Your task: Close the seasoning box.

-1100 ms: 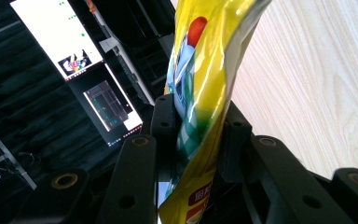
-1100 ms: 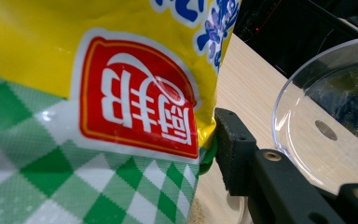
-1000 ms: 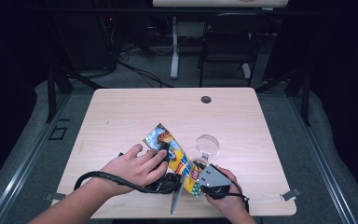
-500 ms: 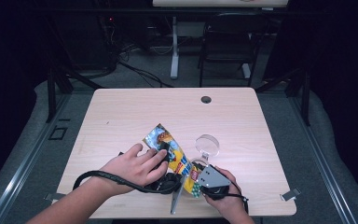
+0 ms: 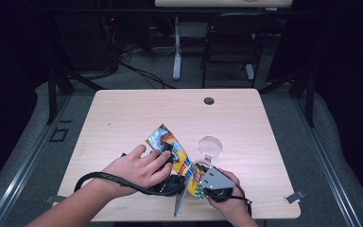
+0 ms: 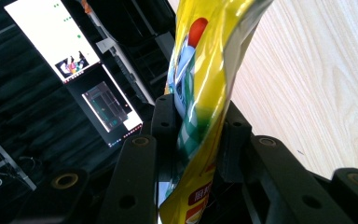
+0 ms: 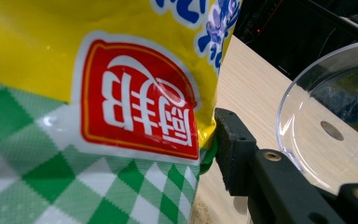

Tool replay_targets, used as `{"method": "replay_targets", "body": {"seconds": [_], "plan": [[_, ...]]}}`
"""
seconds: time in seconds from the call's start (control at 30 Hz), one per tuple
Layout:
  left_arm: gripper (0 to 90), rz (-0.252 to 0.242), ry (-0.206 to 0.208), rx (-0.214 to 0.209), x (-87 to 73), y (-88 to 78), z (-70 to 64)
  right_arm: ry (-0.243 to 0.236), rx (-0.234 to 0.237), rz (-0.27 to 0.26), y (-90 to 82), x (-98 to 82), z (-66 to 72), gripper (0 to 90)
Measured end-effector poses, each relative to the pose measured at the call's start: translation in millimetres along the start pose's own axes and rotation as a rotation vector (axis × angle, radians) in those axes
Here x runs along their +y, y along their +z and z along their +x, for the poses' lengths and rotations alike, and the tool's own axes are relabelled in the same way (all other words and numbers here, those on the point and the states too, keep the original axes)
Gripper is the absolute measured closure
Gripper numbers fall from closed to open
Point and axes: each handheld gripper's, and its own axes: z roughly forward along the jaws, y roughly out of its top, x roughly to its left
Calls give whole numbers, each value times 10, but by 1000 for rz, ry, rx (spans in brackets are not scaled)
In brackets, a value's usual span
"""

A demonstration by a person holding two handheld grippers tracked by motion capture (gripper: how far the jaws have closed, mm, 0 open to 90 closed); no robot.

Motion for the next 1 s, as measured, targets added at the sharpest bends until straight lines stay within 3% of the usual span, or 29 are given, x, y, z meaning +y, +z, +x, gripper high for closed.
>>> {"method": "replay_targets", "body": {"seconds": [1.0], "plan": [[730, 3, 10, -6, 4, 2, 40, 14, 16, -4, 25, 7, -6, 713]]}}
